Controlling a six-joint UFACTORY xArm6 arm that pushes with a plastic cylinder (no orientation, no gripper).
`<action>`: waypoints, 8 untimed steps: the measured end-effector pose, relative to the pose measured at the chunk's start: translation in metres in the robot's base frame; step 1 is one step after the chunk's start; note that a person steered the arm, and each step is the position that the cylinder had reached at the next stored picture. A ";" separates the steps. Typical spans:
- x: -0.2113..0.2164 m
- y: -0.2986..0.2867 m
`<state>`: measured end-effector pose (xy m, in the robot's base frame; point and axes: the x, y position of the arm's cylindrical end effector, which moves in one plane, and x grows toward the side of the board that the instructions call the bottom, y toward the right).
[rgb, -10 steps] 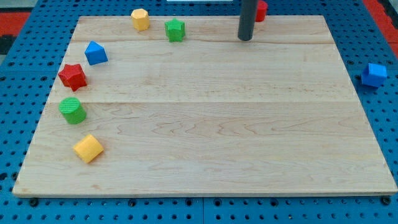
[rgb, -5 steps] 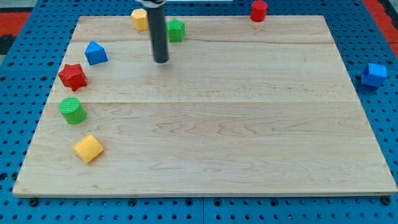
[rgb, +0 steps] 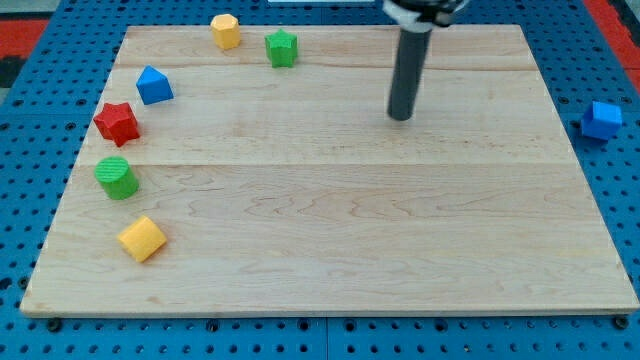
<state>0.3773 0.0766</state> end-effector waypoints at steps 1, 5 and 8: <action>0.035 -0.046; 0.067 -0.173; 0.115 -0.288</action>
